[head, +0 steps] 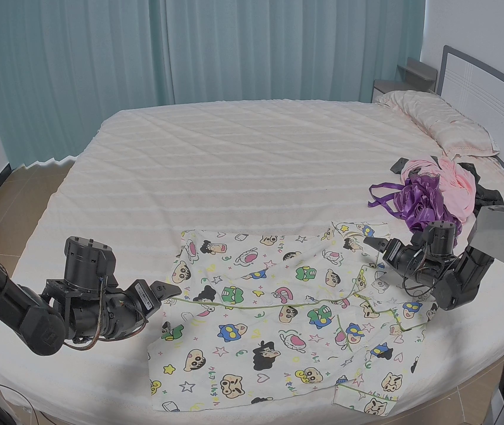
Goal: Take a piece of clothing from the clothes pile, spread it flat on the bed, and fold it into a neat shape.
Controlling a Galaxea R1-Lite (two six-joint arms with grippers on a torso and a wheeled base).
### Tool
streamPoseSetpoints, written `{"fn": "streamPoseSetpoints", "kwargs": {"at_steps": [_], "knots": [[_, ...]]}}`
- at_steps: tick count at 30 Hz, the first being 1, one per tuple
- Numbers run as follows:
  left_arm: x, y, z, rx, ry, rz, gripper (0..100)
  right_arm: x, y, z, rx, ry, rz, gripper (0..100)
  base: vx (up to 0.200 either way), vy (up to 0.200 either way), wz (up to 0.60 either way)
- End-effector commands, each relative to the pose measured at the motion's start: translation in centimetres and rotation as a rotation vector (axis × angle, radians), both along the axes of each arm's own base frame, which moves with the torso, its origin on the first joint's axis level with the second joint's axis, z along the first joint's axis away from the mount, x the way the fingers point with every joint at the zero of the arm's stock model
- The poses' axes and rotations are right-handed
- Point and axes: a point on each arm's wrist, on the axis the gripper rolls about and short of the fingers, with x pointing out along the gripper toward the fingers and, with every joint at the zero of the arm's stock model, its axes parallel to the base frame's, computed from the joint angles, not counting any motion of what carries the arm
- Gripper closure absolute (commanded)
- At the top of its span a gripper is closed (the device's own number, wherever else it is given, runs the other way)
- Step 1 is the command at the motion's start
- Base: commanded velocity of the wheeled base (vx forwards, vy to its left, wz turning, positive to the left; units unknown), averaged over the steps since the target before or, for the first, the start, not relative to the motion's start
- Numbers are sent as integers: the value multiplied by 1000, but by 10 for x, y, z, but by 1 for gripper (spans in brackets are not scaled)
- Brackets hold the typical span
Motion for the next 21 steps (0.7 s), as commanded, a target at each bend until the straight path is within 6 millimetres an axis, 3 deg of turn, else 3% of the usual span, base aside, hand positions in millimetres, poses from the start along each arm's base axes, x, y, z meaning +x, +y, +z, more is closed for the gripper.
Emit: {"fn": "streamPoseSetpoints", "kwargs": {"at_steps": [1,7,21], "knots": [[0,0,0,1,1,0,0,12,0,-33,-6,40,-14,0,0,0,0],[1,0,-2,2,6,0,0,22,-4,-31,-4,10,-95,0,0,0,0],[0,0,0,1,1,0,0,17,-2,28,36,-107,-138,0,0,0,0]]}}
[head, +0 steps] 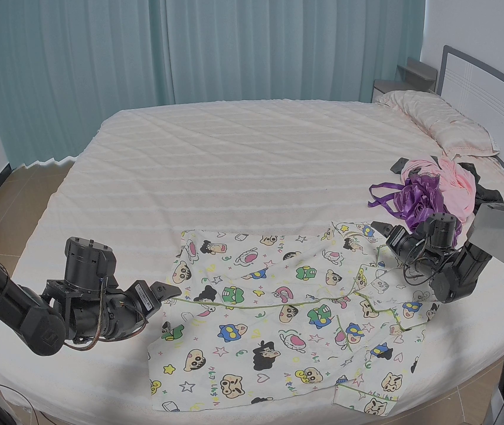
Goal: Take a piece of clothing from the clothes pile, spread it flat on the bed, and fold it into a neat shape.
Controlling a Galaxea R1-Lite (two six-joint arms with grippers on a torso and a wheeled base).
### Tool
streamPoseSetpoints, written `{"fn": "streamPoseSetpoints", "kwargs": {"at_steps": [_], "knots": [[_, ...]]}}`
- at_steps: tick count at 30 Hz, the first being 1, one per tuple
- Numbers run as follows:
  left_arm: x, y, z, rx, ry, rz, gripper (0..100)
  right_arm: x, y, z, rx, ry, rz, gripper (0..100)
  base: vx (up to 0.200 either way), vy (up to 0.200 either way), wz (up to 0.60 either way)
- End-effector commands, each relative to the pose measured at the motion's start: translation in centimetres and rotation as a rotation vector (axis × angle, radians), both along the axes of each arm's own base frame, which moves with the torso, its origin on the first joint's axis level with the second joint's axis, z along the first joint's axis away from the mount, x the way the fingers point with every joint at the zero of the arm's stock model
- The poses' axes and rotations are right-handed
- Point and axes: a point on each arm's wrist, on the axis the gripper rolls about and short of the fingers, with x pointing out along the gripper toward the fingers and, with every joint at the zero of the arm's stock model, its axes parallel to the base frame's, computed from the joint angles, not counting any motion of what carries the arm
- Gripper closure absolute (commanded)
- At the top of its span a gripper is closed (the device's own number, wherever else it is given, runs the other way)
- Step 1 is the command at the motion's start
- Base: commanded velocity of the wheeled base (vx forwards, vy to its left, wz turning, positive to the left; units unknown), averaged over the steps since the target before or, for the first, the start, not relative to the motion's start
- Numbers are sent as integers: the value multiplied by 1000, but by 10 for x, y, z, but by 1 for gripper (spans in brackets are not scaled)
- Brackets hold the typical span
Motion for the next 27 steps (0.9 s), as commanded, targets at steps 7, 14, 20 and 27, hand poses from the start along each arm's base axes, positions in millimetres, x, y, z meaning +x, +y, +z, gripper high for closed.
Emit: {"fn": "streamPoseSetpoints", "kwargs": {"at_steps": [7,14,20,27], "knots": [[-2,-4,1,1,-8,-16,0,-1,25,28,-17,-48,-14,0,0,0,0],[-4,-4,4,-6,-15,-18,0,-4,40,33,-24,-30,4,0,0,0,0],[-7,-11,4,-3,-14,-47,0,-5,46,32,-25,-28,16,0,0,-100,0],[-8,-12,3,-1,-12,-49,0,-6,48,31,-27,-17,22,0,0,-200,0]]}}
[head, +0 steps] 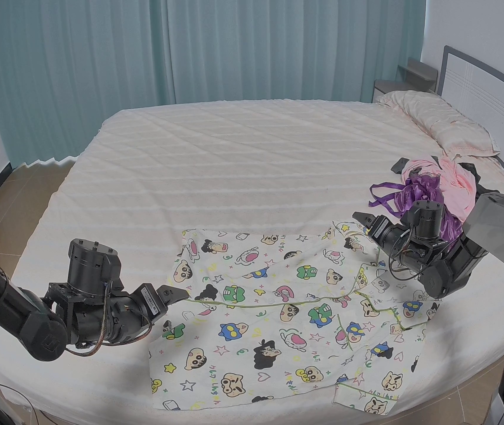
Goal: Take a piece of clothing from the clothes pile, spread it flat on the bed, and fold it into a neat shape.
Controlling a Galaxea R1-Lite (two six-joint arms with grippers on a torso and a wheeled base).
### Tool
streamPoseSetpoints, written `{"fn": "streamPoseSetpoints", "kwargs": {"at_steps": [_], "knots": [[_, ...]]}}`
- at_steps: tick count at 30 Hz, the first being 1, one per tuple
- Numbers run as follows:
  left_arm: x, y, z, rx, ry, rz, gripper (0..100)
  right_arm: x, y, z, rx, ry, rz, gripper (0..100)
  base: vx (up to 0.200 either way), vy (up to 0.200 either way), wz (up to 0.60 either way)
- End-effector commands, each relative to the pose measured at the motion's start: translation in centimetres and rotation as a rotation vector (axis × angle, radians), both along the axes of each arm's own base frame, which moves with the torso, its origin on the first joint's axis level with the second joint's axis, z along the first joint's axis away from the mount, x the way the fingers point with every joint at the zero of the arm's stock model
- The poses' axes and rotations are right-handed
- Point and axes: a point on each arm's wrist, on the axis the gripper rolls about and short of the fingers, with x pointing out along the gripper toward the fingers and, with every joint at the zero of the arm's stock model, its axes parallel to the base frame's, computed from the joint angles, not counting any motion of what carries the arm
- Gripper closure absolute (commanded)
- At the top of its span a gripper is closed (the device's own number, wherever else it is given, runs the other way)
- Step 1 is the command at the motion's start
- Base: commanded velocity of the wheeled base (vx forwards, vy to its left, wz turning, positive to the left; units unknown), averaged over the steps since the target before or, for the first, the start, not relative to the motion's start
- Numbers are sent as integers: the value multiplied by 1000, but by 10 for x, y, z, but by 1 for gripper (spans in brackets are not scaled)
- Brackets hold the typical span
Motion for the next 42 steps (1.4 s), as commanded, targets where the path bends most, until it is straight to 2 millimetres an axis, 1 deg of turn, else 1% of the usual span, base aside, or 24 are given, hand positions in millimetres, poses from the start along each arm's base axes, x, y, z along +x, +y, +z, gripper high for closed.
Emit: {"fn": "streamPoseSetpoints", "kwargs": {"at_steps": [1,4,10,17,18,21,25,29,32,37,40,42], "knots": [[0,0,0,-1,0,-2,0,0,1,0,0,4,2,0,0,-200,0],[-1,0,-1,1,4,-2,0,0,5,0,1,3,11,0,0,-67,0],[-1,0,-1,2,5,-2,0,1,19,0,2,5,43,0,0,0,0],[-1,0,-1,1,2,-4,0,11,32,2,-5,51,23,0,0,0,0],[-1,0,-1,1,4,-4,0,16,37,3,-8,68,22,0,0,0,0],[-1,0,-1,1,2,-4,0,24,43,-1,-10,98,25,0,0,0,0],[-1,0,-1,0,2,-2,0,35,53,-16,-6,147,27,0,0,0,0],[-1,0,-1,1,4,-2,0,40,54,-21,-11,147,23,0,0,0,0],[-1,0,-1,0,2,-2,0,48,56,-24,-20,173,20,0,0,0,0],[-1,0,-1,1,4,-2,0,58,57,-24,-22,190,14,0,0,0,0],[-1,0,-1,2,3,-3,0,63,57,-29,-20,184,12,0,0,0,0],[-1,0,-1,2,3,-3,0,67,58,-35,-25,187,9,0,0,0,0]]}}
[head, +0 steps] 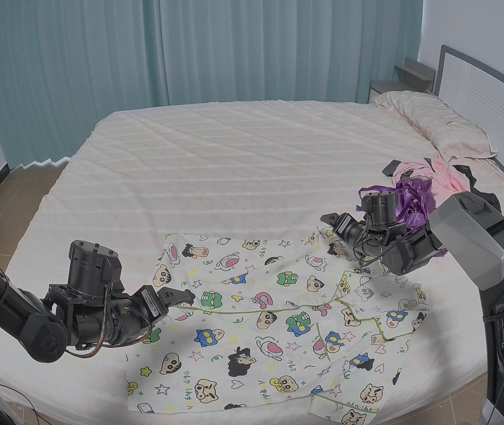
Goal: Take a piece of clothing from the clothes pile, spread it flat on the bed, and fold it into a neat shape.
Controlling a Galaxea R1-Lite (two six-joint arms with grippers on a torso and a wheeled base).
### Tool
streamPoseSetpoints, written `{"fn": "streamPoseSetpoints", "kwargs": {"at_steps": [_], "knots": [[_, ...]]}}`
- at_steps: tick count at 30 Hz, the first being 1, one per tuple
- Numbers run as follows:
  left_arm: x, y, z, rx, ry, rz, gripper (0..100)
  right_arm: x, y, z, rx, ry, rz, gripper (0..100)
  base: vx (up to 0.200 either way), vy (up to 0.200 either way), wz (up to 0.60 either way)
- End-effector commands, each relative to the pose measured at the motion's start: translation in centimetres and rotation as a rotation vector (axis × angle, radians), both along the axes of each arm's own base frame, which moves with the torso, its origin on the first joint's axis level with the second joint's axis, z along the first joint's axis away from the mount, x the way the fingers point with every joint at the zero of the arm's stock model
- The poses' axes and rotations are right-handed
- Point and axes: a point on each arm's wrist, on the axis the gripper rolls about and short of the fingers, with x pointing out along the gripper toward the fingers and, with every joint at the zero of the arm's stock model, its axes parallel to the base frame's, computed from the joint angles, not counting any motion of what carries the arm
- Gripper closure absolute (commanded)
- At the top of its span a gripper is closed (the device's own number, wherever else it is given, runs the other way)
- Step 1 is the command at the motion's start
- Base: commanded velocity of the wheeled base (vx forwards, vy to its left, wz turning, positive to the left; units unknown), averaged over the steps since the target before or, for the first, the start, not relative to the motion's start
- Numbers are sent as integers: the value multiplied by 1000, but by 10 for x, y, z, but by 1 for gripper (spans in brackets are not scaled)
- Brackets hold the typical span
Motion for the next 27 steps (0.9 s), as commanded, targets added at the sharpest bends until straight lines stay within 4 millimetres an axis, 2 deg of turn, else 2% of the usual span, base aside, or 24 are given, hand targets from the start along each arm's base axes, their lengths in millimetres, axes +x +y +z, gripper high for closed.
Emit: {"fn": "streamPoseSetpoints", "kwargs": {"at_steps": [1,14,22,27], "knots": [[0,0,0,-1,0,1,0,8,1,-16,-6,14,-2,0,0,0,0],[0,0,-1,0,3,1,0,21,0,-8,-8,-23,-33,0,0,0,0],[0,0,-1,1,3,0,0,11,0,6,-7,-20,-32,0,0,0,0],[0,0,-1,1,3,0,0,1,3,3,-15,11,-17,0,0,0,0]]}}
